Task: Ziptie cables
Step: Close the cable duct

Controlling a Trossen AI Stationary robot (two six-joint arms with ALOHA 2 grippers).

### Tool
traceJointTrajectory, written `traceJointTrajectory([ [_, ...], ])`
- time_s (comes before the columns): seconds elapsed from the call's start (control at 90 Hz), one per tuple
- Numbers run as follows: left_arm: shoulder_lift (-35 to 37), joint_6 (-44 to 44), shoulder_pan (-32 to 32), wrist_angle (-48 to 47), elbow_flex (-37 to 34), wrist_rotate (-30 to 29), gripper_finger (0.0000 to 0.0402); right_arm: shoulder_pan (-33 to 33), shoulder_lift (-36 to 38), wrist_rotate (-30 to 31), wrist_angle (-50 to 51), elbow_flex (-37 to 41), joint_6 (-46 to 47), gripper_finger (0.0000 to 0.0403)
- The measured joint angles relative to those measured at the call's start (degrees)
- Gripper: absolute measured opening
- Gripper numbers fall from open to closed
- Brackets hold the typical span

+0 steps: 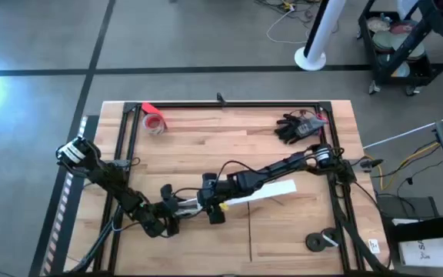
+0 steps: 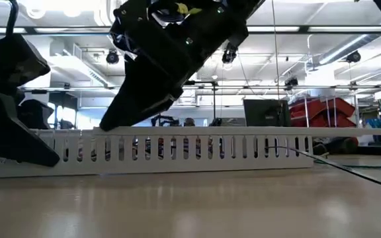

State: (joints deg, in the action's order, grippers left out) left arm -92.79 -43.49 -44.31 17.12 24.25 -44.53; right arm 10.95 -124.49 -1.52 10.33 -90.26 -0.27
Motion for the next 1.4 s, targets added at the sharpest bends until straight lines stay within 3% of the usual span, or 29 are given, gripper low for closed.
traceJointTrajectory([
  [0.5,0.0,-0.06,0.33,0.0,-0.02,0.06,0.0223,0.06,-0.35,0.13,0.84,0.59,-0.86,0.0249],
  [0.756,-0.02,-0.08,0.33,0.02,-0.02,0.08,0.0221,0.06,-0.52,0.24,0.37,0.61,-0.44,0.0219],
  [1.144,-0.02,-0.02,1.33,0.45,-0.02,0.55,0.0222,0.53,-0.57,-1.92,-0.34,0.66,-1.44,0.0223],
  [1.4,-0.07,1.8,1.46,2.81,-0.17,0.93,0.0224,0.37,-0.57,0.31,-0.61,0.76,2.81,0.0227],
])
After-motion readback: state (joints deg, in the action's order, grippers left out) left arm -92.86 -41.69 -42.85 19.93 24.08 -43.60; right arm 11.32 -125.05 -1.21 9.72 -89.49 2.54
